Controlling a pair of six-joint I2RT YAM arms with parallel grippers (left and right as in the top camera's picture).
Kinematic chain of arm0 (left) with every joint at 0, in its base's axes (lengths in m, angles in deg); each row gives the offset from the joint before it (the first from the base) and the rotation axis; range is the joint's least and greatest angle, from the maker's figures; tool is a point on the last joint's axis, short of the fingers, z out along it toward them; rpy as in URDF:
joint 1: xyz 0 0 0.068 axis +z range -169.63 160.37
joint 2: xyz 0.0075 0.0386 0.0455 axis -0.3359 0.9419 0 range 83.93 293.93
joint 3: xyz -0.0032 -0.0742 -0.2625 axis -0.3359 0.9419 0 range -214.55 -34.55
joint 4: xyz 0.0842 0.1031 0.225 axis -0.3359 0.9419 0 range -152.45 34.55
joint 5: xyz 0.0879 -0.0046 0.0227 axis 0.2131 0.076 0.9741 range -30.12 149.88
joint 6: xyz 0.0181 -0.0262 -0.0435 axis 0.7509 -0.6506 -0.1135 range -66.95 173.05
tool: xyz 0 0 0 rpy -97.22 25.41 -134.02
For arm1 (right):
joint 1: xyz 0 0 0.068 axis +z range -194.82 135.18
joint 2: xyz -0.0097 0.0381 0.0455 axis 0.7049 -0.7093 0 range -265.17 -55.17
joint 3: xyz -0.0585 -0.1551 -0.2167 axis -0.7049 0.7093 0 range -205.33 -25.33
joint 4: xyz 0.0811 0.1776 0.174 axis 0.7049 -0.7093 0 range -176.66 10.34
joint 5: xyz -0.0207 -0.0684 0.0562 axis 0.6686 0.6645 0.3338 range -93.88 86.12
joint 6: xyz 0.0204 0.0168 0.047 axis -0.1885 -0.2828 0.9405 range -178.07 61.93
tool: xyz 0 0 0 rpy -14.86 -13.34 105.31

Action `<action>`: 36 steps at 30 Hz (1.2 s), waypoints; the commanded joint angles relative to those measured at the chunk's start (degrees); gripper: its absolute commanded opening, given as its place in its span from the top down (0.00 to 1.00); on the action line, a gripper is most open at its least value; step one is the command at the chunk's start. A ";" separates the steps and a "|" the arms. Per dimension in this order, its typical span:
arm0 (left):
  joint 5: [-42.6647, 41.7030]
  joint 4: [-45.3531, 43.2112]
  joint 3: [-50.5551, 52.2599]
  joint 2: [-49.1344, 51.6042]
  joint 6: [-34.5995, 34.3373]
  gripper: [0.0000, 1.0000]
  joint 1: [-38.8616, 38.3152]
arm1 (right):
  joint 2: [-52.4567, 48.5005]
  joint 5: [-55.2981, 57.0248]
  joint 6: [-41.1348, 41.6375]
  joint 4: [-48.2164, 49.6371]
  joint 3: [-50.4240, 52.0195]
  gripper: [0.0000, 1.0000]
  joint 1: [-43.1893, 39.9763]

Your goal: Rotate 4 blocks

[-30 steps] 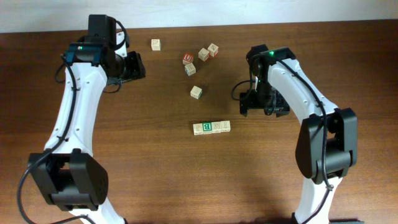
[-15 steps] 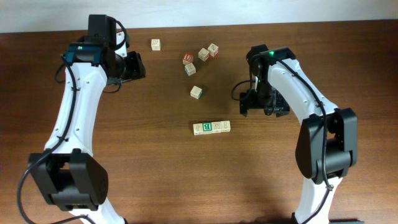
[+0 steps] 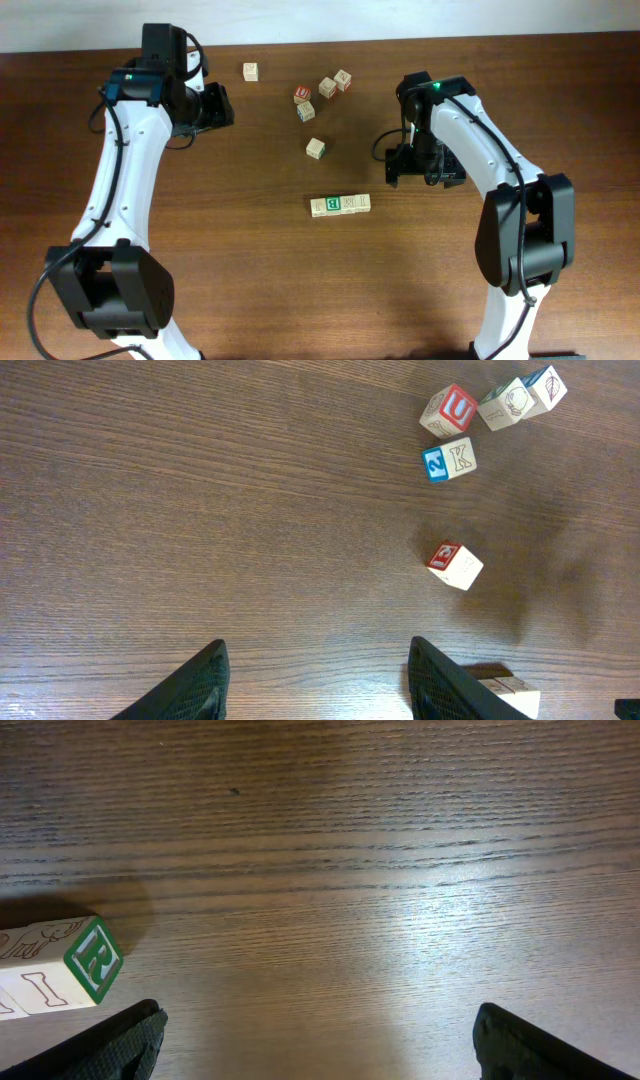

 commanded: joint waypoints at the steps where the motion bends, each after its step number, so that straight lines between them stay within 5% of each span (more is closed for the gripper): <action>1: 0.42 0.04 -1.11 0.17 -0.11 0.44 -0.28 | 0.83 0.26 0.20 0.15 0.35 0.02 0.26; 19: 1.38 9.97 -1.09 0.17 -0.11 0.46 -3.02 | 0.83 -4.70 0.20 3.76 0.35 0.00 0.24; 20: 1.77 11.47 -1.09 0.17 -0.61 0.56 -3.02 | 0.83 -5.09 0.20 2.89 0.35 0.11 0.20; 23: 1.77 12.28 -1.11 0.15 -4.09 0.67 -3.02 | 1.01 -6.43 0.20 2.51 0.15 0.54 0.24; 24: 1.75 12.07 -1.11 0.13 -4.09 0.69 -3.02 | 1.57 -6.45 0.20 2.03 -0.15 0.61 0.22; 31: 3.82 15.06 -1.11 -8.35 -4.02 0.73 -3.06 | 19.47 -4.70 -0.04 -3.54 -0.17 0.67 0.22; 36: 2.82 11.58 4.11 -8.66 -5.60 0.79 -8.55 | 21.29 -9.20 -1.11 0.79 7.98 0.74 0.31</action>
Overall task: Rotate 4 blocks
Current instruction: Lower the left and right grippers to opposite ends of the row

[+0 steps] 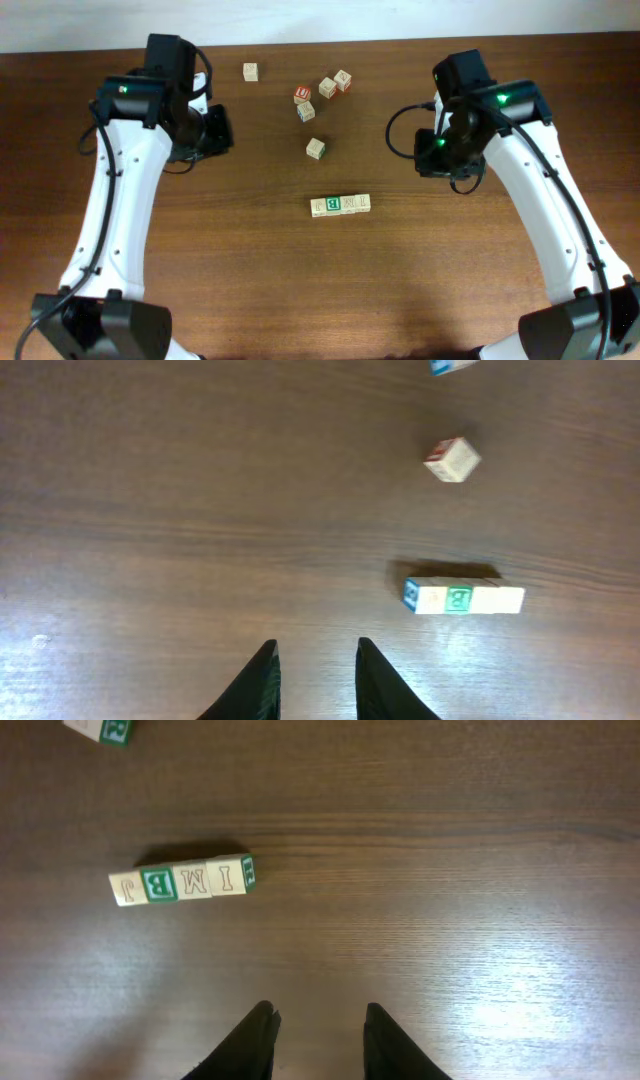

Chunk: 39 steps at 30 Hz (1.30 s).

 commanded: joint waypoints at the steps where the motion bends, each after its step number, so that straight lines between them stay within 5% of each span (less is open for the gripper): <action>1: 0.02 -5.53 6.43 -0.26 -2.34 0.79 -5.64 | -1.44 -3.96 -0.83 5.90 9.75 0.75 0.24; 7: -6.21 -16.50 19.67 -0.26 -4.52 0.78 -9.16 | -1.60 -8.41 -0.83 19.17 20.57 0.76 0.11; 12: -7.69 -24.41 26.60 -0.26 -4.70 0.85 -9.44 | -3.48 -6.78 -3.15 20.83 21.20 0.76 0.20; 19: -8.26 -24.94 27.56 -0.26 -4.02 1.00 -9.46 | -6.47 -11.93 -4.33 24.76 21.77 0.80 0.15; 31: -13.53 -28.61 29.09 -0.24 -1.25 1.00 -9.44 | -6.47 -18.91 -6.03 38.69 32.33 0.82 -1.38; 39: -13.57 -30.95 29.14 0.52 -1.70 1.00 -9.46 | -7.30 -18.69 -5.49 39.71 32.74 0.82 -1.40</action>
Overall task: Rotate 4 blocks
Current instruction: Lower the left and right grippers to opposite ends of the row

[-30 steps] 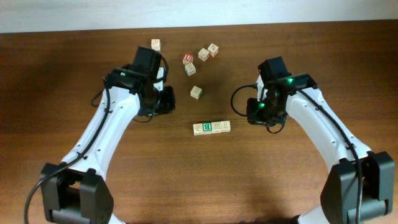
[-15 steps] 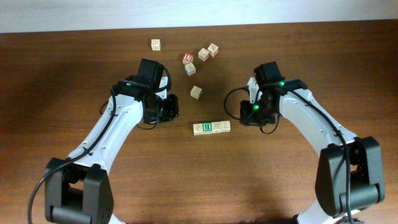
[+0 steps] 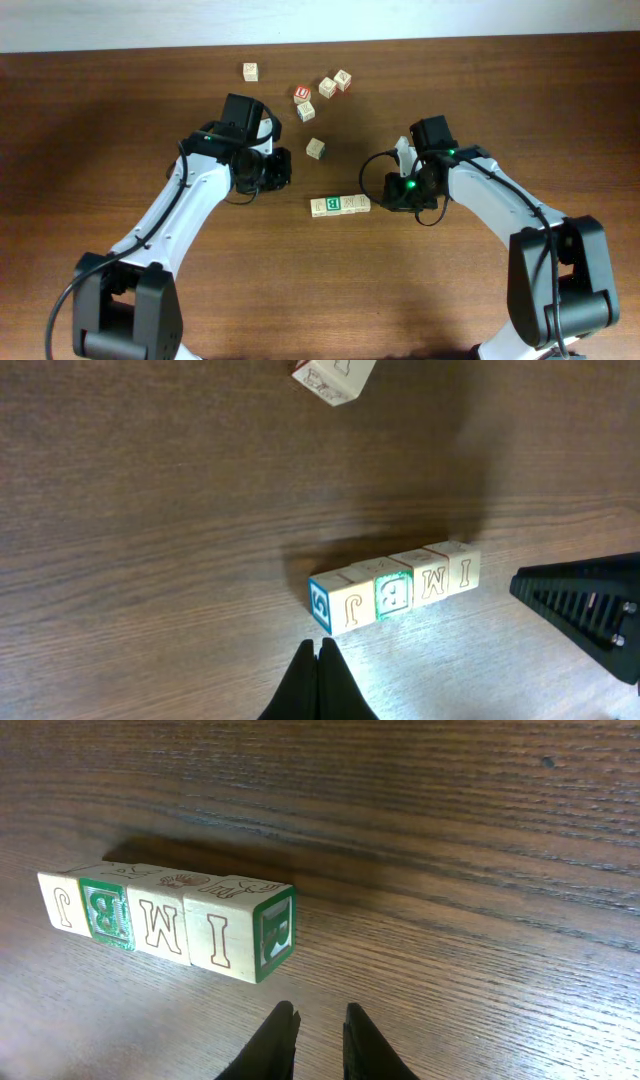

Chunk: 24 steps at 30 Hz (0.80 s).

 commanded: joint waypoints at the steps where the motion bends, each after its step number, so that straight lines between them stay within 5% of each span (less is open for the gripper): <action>1: -1.01 -0.13 0.52 0.81 0.63 1.00 -0.24 | -1.40 -0.74 0.48 0.57 0.37 0.82 -0.55; 24: -1.84 4.00 0.92 4.59 0.70 1.00 -2.21 | -2.16 -1.38 3.54 5.33 0.37 0.89 -1.18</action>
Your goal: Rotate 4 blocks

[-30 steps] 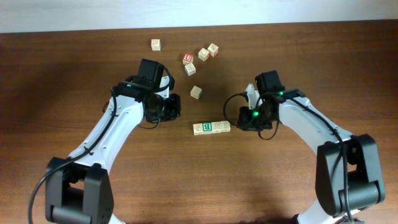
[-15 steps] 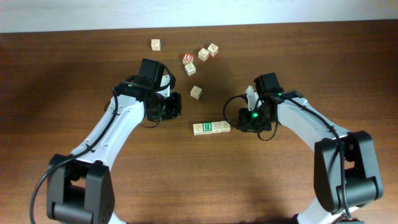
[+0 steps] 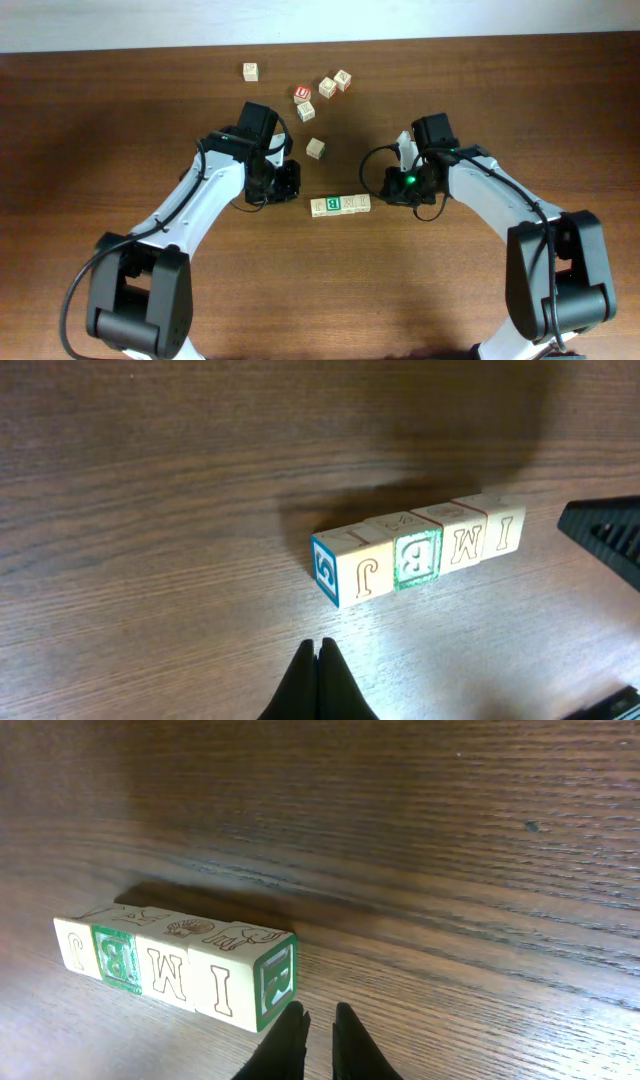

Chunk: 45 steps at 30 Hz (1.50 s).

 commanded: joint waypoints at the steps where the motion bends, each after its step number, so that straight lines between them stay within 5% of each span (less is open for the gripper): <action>1: -0.50 0.44 1.73 0.31 0.68 1.00 0.00 | -1.09 -0.55 1.90 1.01 0.37 0.90 -0.39; 22: -2.93 -15.98 13.29 0.61 0.70 1.00 -1.60 | -3.87 -3.58 4.70 1.49 0.37 0.92 1.11; 45: -2.51 -18.73 13.29 0.96 1.73 1.00 -2.10 | -3.87 -4.37 5.16 1.20 0.37 0.94 3.41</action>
